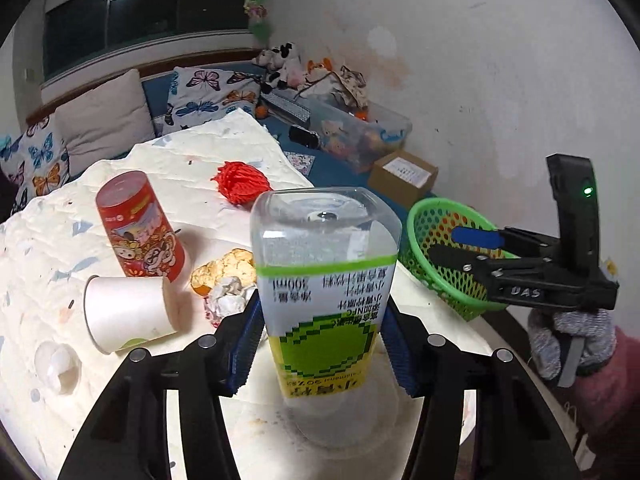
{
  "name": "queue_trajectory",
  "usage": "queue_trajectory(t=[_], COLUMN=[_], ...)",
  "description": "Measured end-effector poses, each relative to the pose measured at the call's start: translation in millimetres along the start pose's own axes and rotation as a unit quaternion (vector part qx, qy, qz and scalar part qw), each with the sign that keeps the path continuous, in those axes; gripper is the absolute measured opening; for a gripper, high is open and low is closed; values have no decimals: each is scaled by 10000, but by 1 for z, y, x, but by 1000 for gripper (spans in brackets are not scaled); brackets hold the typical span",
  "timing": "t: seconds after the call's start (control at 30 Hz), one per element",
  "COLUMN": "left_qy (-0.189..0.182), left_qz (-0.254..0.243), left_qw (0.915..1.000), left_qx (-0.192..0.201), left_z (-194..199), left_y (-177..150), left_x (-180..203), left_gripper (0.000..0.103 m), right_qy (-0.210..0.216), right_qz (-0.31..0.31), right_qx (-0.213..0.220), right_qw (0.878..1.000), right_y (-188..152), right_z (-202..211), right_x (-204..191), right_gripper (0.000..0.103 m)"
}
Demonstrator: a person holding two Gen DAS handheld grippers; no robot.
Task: Collect trash
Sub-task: 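Grasp the clear plastic lid with the right gripper while the left gripper holds the bottle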
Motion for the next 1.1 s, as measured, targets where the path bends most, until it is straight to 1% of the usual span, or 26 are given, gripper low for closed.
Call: queue_trajectory(t=[0.23, 0.37, 0.43, 0.63, 0.7, 0.87, 1.1], left_qy=[12, 175, 214, 296, 307, 342, 404], left_qz=[225, 294, 337, 522, 580, 599, 624], left_qw=[9994, 9985, 9980, 9964, 9958, 9950, 9940], left_qx=[255, 428, 485, 602, 641, 726, 804], left_z=[24, 39, 44, 55, 58, 70, 80], left_y=[9, 13, 14, 10, 9, 4, 1], left_x=[-14, -23, -28, -40, -43, -46, -48], left_gripper=[54, 54, 54, 54, 54, 54, 54], right_qy=[286, 440, 485, 707, 733, 756, 830], right_qz=[207, 225, 302, 513, 619, 963, 1216], right_qx=[-47, -106, -137, -338, -383, -540, -719], right_qw=[9994, 9987, 9983, 9956, 9946, 9910, 9865], right_y=[15, 10, 0, -36, -47, -75, -91], right_z=[-14, -14, -11, -6, -7, -16, -32], right_x=[-18, -31, -41, -77, -88, -118, -142], right_gripper=[70, 70, 71, 78, 82, 85, 90])
Point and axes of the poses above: each gripper's, at about its wrist camera, not at the fingertips, and z roughly against the way its jaws point, x to its right, y to its top, the point moved 7 cm from there along -z, roughly the way its jaws point, and after that the axes turned 3 degrees about -y, right-handed, at the moved point
